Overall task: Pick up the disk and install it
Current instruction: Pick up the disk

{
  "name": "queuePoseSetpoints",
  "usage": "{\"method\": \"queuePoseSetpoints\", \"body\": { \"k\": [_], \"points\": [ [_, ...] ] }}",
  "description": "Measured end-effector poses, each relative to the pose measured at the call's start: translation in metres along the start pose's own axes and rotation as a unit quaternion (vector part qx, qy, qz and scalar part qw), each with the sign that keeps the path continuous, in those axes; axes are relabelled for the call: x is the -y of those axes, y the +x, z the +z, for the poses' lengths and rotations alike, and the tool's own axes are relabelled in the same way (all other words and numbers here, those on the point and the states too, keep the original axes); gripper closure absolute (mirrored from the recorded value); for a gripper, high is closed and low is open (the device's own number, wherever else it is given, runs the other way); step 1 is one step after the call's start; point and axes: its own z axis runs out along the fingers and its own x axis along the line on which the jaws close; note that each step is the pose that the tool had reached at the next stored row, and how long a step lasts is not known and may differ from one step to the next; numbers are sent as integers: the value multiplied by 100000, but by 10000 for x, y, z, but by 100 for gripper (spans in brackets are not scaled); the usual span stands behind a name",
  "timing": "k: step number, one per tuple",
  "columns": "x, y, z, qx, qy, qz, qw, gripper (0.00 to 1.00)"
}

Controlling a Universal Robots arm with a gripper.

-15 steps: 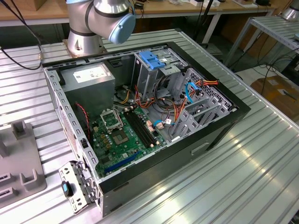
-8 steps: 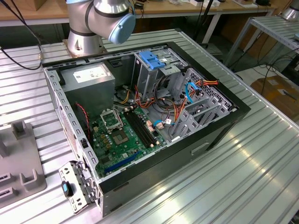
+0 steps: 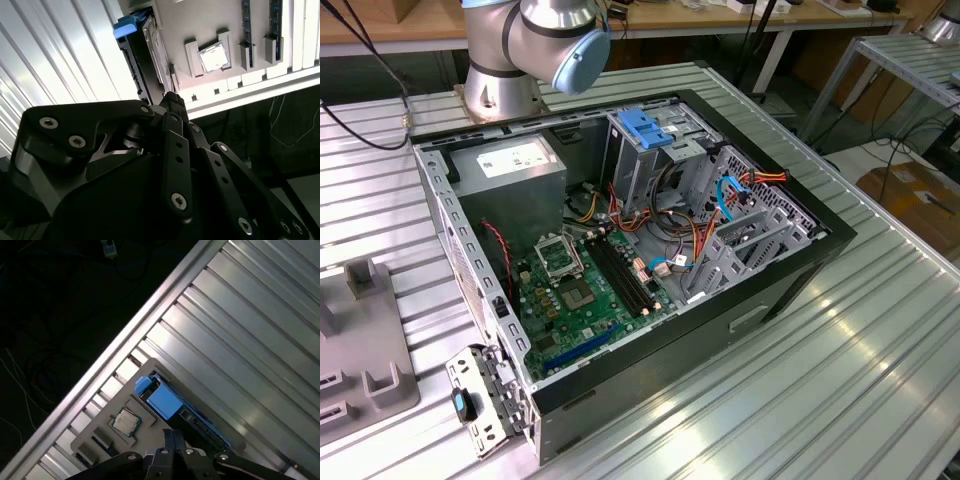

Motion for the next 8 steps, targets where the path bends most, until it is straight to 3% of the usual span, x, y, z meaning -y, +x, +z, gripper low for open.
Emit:
{"method": "queuePoseSetpoints", "body": {
  "k": [4, 7, 8],
  "points": [
    [0, 0, 0, -40, 125, -3620, 99934, 89],
    [0, 0, 1, -103, 280, -7322, 99731, 89],
    [0, 0, 1, -130, 337, -8723, 99618, 89]
  ]
}}
